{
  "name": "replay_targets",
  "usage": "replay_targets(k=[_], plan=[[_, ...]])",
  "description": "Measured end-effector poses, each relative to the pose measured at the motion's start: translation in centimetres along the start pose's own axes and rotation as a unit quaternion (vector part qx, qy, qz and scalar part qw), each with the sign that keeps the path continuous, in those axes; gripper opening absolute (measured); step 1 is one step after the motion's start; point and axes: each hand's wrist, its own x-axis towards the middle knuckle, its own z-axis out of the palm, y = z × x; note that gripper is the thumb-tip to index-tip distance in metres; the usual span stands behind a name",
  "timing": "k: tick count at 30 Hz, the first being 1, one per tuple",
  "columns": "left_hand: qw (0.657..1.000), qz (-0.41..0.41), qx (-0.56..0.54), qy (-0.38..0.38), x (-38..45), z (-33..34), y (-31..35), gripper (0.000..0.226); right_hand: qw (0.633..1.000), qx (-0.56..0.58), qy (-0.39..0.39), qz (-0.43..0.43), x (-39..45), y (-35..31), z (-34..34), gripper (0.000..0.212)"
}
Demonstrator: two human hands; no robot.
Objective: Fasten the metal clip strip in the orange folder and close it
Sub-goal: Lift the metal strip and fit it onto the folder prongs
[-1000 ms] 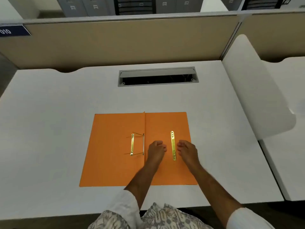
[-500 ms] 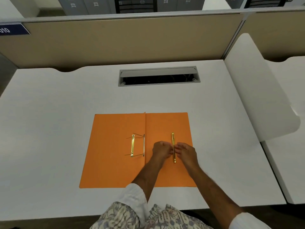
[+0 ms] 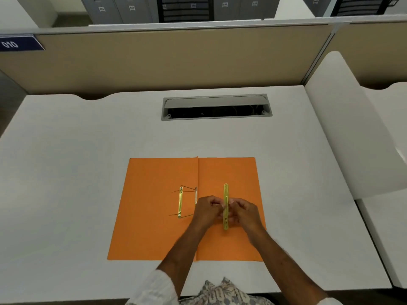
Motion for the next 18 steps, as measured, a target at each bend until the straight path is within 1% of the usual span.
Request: replay_targets(k=[1, 3, 5, 8, 11, 14, 18], plan=[[1.000, 0.007, -0.011, 0.006, -0.2, -0.9, -0.1, 0.003, 1.000, 0.004, -0.013, -0.001, 0.0, -0.5, 0.6, 0.015], [0.999, 0.006, -0.026, 0.025, -0.7, -2.6, -0.1, 0.010, 1.000, 0.001, -0.029, -0.004, 0.1, -1.4, 2.1, 0.013], [0.998, 0.012, -0.028, 0.048, -1.1, -4.4, -0.1, 0.011, 0.999, 0.000, -0.048, -0.007, 0.4, -2.0, 3.9, 0.014], [0.995, 0.040, 0.021, 0.092, -1.5, -6.6, 0.0, 0.014, 0.997, 0.007, -0.072, -0.010, 0.9, -2.8, 6.3, 0.016], [0.988, 0.057, 0.051, 0.131, -1.7, -8.7, -0.1, 0.023, 0.995, 0.015, -0.101, -0.009, 1.6, -3.2, 8.7, 0.013], [0.985, 0.061, 0.067, 0.145, -1.5, -10.5, -0.2, 0.028, 0.994, 0.005, -0.113, -0.007, 2.3, -3.6, 11.0, 0.012], [0.980, 0.067, 0.093, 0.165, -1.1, -11.9, -0.4, 0.028, 0.993, -0.016, -0.114, -0.007, 3.1, -3.8, 13.0, 0.009]])
